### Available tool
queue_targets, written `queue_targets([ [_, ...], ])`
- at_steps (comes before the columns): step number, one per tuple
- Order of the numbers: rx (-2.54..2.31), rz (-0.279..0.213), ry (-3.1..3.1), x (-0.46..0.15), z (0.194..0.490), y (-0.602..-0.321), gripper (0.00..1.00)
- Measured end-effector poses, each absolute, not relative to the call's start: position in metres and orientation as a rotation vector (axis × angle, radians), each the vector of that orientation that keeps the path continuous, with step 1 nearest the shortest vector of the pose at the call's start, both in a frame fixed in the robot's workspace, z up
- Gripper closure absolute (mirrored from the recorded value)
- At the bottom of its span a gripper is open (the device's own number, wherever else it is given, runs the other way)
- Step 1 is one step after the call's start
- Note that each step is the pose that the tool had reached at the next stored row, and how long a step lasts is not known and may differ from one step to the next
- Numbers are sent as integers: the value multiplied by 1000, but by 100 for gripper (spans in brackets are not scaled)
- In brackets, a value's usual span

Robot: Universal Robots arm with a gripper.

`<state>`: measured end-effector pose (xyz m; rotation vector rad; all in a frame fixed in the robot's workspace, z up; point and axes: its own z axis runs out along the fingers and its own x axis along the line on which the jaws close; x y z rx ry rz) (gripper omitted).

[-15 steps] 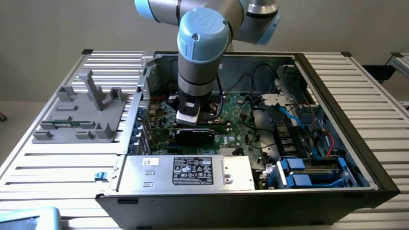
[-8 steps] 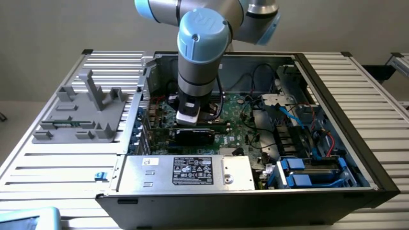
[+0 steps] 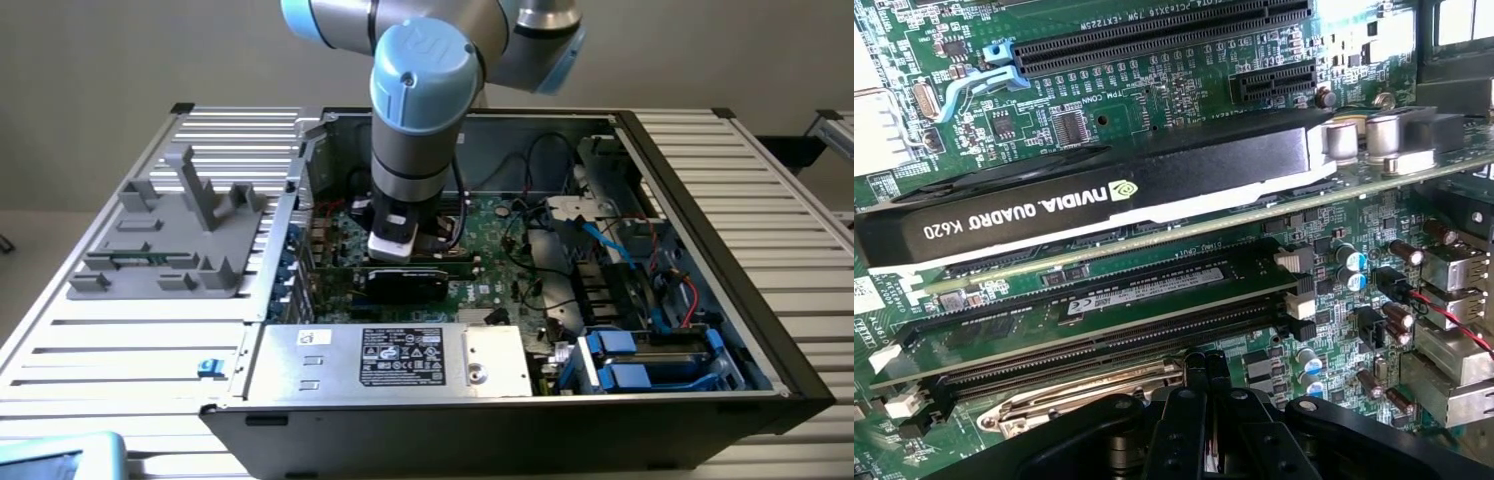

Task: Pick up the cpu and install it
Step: 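Install the second cpu locking lever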

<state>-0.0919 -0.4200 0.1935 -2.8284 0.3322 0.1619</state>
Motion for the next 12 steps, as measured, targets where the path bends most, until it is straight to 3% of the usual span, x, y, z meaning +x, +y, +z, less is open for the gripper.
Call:
queue_targets([
  [12, -2828, 162, 333, -92, 193, -420, 88],
])
